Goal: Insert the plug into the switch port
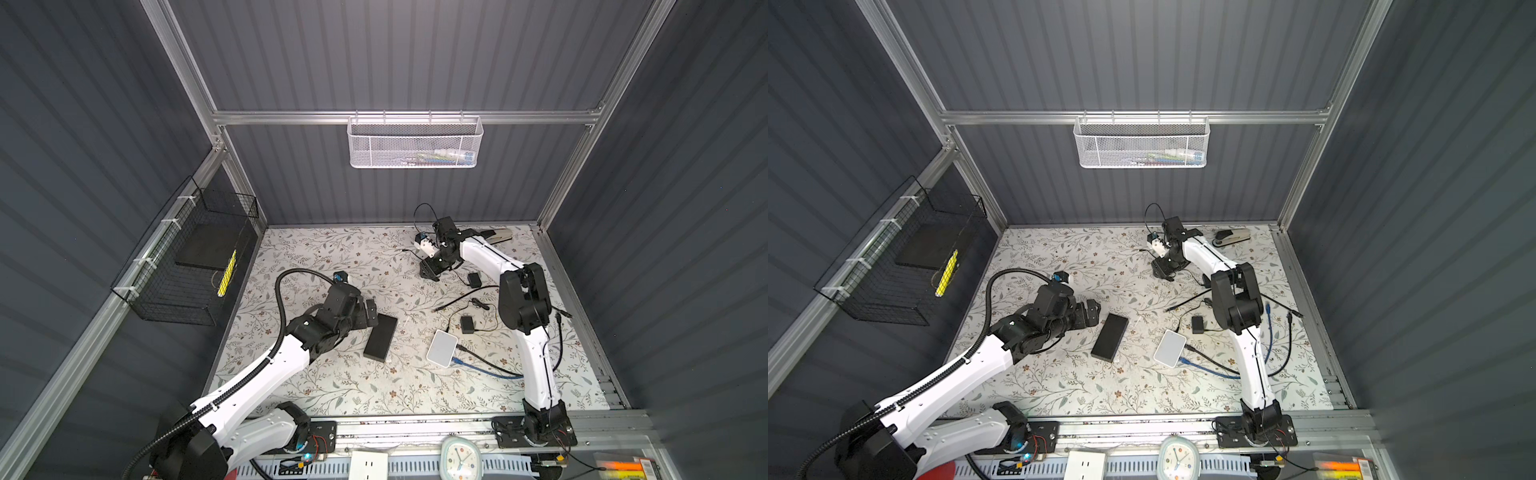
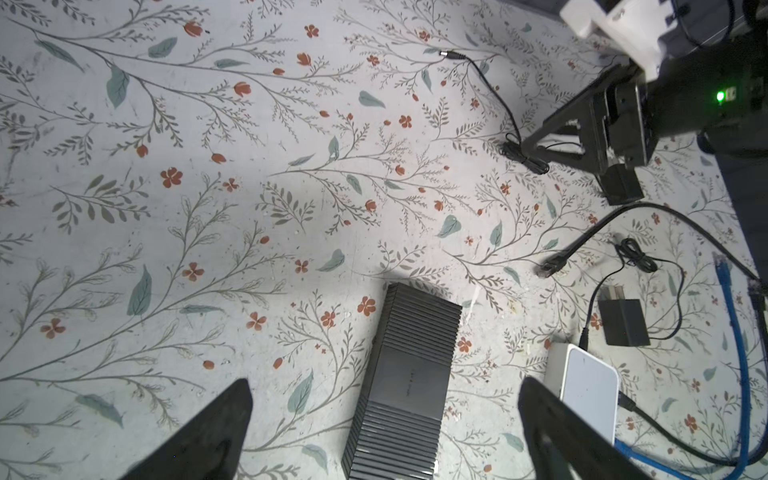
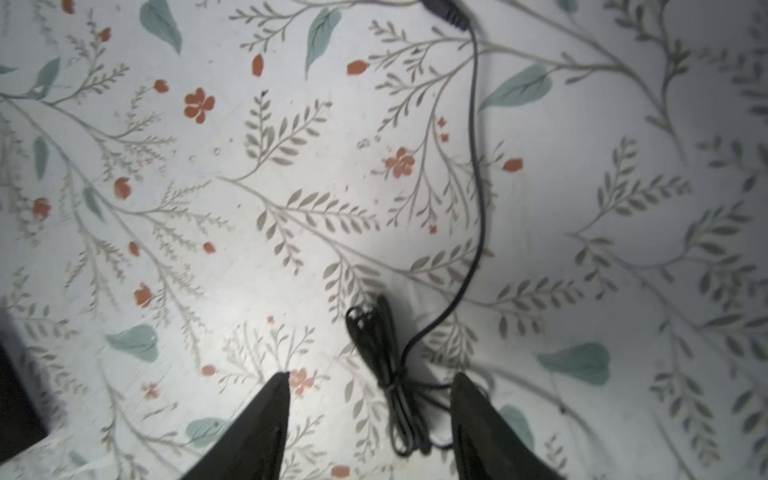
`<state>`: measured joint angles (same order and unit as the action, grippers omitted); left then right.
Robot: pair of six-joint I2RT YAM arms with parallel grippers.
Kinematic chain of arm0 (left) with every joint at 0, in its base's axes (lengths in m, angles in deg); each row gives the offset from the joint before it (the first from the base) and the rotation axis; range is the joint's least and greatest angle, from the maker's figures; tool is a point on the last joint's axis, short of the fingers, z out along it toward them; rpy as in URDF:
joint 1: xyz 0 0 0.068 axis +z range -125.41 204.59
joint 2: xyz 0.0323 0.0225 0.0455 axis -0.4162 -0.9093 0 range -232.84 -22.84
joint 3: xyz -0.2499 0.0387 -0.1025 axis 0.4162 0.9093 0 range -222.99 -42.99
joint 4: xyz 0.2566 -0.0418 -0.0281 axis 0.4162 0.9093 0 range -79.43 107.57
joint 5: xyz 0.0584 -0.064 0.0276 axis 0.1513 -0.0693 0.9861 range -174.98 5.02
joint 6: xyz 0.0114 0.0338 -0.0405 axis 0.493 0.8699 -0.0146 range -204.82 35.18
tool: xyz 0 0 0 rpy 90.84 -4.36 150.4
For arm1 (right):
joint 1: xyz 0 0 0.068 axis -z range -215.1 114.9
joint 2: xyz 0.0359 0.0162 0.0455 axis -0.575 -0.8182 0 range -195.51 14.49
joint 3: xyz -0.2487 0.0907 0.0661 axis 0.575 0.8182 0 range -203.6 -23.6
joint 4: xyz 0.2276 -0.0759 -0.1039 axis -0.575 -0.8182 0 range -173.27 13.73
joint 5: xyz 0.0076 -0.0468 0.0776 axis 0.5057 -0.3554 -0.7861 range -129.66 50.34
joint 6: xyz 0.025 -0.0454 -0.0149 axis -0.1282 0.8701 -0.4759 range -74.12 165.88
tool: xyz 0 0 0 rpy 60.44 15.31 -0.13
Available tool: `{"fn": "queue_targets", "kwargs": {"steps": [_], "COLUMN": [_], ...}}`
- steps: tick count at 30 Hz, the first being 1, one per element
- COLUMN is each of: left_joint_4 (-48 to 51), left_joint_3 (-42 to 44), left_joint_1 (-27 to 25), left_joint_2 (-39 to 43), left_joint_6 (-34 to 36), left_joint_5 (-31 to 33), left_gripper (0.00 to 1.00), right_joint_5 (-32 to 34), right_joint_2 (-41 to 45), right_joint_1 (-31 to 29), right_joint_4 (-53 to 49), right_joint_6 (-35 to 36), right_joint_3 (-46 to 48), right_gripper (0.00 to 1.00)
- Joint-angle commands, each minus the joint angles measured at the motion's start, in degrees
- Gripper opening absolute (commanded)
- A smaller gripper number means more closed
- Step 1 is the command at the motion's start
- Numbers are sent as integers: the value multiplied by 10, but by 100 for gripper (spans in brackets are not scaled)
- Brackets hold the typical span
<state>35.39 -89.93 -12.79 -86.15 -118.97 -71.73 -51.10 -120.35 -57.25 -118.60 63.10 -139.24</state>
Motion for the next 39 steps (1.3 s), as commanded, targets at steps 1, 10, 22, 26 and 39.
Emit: {"fn": "queue_targets", "kwargs": {"steps": [1, 10, 22, 26, 39], "left_joint_4": [16, 19, -80, -214, -593], "left_joint_3": [-22, -44, -33, 29, 23], "left_joint_1": [6, 20, 94, 157, 161], "left_joint_2": [-10, -31, -43, -46, -165], "left_joint_6": [3, 15, -157, -314, -459], "left_joint_5": [-10, -28, -145, -251, -465], "left_gripper": [100, 100, 100, 100, 92], "right_joint_5": [42, 85, 41, 32, -48], "right_joint_2": [-14, -68, 35, 186, 510], "right_joint_1": [0, -8, -5, -2, -30], "right_joint_4": [-62, -89, -73, 18, 134], "right_joint_6": [41, 53, 96, 124, 49], "right_joint_3": [-16, -56, 8, 114, 425], "right_gripper": [62, 51, 8, 8, 8]}}
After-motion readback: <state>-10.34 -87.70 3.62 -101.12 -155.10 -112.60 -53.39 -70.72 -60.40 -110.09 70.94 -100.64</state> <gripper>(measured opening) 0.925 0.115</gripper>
